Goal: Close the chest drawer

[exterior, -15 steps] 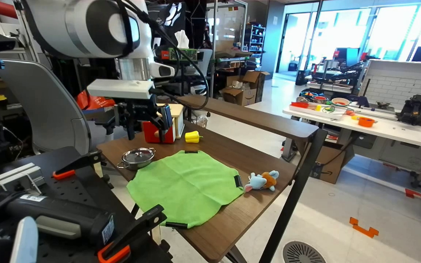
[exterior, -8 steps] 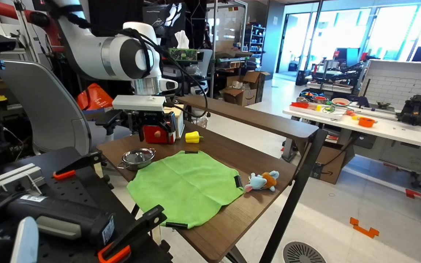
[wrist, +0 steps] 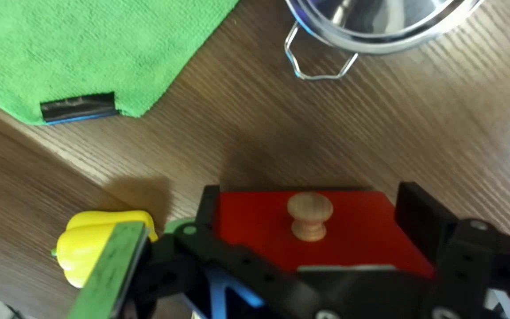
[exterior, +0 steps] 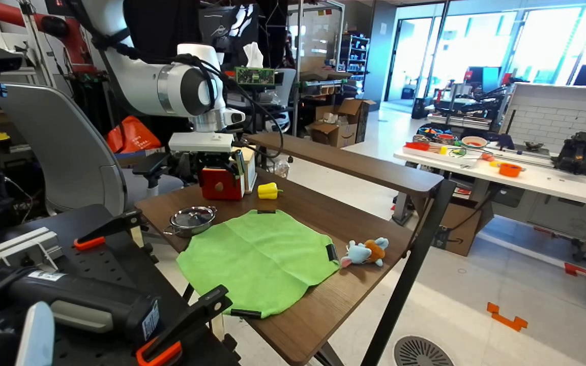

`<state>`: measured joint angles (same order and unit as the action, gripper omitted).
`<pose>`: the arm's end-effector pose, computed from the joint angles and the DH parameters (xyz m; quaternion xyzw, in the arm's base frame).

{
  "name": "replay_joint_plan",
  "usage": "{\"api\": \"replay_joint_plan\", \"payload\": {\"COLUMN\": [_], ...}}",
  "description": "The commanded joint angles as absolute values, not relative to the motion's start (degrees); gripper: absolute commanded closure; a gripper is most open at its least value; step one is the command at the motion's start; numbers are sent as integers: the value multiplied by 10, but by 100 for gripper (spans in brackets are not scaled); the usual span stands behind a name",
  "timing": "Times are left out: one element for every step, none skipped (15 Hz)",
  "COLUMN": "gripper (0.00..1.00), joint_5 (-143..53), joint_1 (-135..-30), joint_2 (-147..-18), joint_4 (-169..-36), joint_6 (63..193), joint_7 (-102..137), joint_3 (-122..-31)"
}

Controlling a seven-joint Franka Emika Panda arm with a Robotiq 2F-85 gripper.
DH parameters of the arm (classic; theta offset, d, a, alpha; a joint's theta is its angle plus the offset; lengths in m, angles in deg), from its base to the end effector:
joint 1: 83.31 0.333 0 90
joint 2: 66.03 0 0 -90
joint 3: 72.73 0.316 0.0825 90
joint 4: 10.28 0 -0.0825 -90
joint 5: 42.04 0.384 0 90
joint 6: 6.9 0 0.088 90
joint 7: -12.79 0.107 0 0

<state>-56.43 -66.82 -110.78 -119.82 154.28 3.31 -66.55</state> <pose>0.5699 0.2498 0.0962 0.9270 0.3691 0.0661 0.0035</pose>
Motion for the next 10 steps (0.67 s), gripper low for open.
{"api": "replay_joint_plan", "payload": {"gripper": [0, 0, 0, 0, 0, 0, 0, 0, 0, 0], "joint_5": [-557, -555, -556, -557, -559, -559, -559, -560, -561, -562], "joint_1": [-678, -679, -677, -676, -673, -671, -671, -668, -666, -664], "joint_2": [-1151, -1158, -1165, -1170, -1175, -1180, -1186, -1190, -1194, -1197], "joint_4": [-1125, -1114, -1104, -1095, -1087, -1078, -1071, -1064, -1058, -1054], "joint_6": [1511, 1507, 1505, 1505, 1504, 1504, 1505, 1505, 1506, 1508], "joint_7": [16, 14, 13, 13, 14, 14, 13, 13, 14, 15], "joint_3": [-646, -641, -640, -639, -640, -639, -638, -638, -638, -639]}}
